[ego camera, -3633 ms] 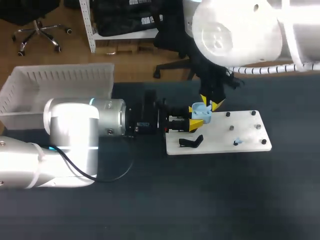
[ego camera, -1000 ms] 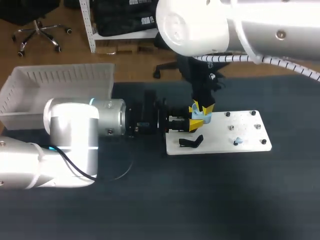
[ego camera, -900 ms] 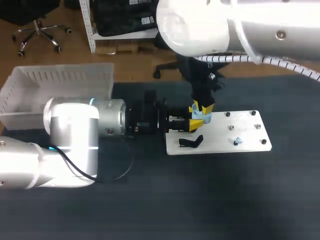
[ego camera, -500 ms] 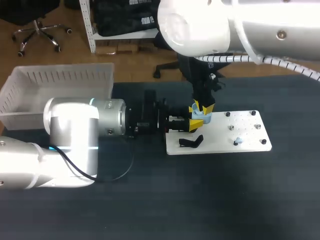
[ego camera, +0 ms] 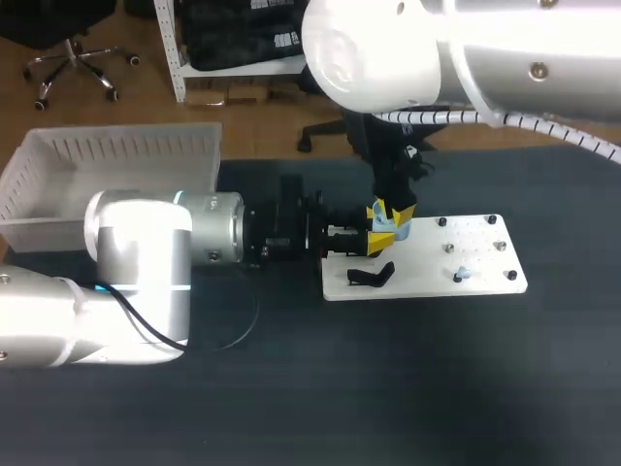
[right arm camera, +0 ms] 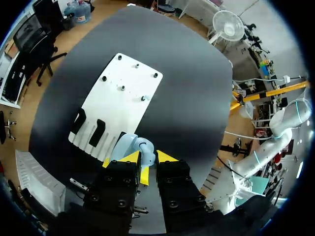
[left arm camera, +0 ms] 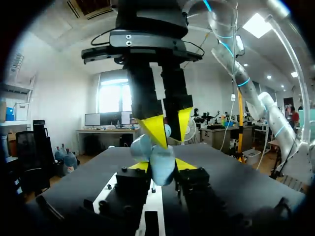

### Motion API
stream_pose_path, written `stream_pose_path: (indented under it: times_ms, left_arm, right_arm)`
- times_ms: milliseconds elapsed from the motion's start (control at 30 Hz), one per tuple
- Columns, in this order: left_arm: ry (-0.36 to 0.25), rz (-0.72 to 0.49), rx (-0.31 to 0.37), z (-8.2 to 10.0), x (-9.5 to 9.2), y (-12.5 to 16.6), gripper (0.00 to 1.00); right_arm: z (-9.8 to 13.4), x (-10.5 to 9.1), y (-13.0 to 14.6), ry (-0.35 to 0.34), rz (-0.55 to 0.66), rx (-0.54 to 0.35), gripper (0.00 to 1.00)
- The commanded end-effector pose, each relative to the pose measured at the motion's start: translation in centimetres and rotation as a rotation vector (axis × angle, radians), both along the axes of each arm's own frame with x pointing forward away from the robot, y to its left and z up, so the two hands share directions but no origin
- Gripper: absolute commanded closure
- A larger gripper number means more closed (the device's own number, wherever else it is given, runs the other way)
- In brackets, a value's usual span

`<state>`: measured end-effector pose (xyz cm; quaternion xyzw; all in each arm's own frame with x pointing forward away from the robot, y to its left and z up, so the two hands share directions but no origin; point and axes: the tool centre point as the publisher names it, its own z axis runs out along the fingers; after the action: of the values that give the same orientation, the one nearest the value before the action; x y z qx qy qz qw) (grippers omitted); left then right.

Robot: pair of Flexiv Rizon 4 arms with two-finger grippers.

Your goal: Pick up each earbud case from the left stands, insert the matching earbuds, close the lid, and place the case in the box.

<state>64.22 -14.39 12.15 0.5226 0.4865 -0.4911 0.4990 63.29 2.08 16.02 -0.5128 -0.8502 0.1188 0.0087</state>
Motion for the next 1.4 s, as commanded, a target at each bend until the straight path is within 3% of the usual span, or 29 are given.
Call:
stream_pose_path:
  times_ms: [33,267,333,433,667,733,833,933,1067,1133,1333,1400]
  left_arm:
    - [-0.003,0.008,-0.003,0.0,-0.1,0.0,1.00]
    - [-0.003,0.008,-0.003,0.0,-0.1,0.0,1.00]
    - [-0.003,0.008,-0.003,0.0,-0.1,0.0,1.00]
    - [-0.003,0.008,-0.003,0.0,-0.1,0.0,1.00]
    - [-0.003,0.008,-0.003,0.0,-0.1,0.0,1.00]
    - [-0.003,0.008,-0.003,0.0,-0.1,0.0,1.00]
    - [-0.003,0.008,-0.003,0.0,-0.1,0.0,1.00]
    - [-0.003,0.008,-0.003,0.0,-0.1,0.0,1.00]
    - [-0.003,0.008,-0.003,0.0,-0.1,0.0,1.00]
    - [-0.003,0.008,-0.003,0.0,-0.1,0.0,1.00]
    - [-0.003,0.008,-0.003,0.0,-0.1,0.0,1.00]
    - [-0.003,0.008,-0.003,0.0,-0.1,0.0,1.00]
  right_arm:
    - [-0.1,0.0,0.2,0.004,-0.003,-0.004,1.00]
    - [-0.3,0.0,0.2,0.006,-0.010,-0.003,1.00]
    - [-0.1,-0.2,0.2,0.005,-0.011,-0.001,0.72]
    - [0.2,-0.4,0.3,0.000,-0.013,0.002,0.55]
    - [2.8,-2.7,-0.4,-0.047,-0.034,0.077,0.62]
    - [3.7,-3.5,-1.3,-0.063,-0.042,0.126,0.60]
    - [4.0,-4.1,-2.6,-0.020,-0.035,0.223,0.53]
    - [3.8,-4.3,-4.1,-0.041,-0.010,0.253,0.51]
    - [3.8,-4.4,-6.0,-0.097,0.046,0.317,0.46]
    - [3.9,-4.4,-7.0,-0.115,0.088,0.341,0.34]
    - [3.5,-4.8,-8.3,-0.208,0.280,0.328,0.29]
    - [3.1,-4.8,-8.6,-0.244,0.336,0.302,0.35]
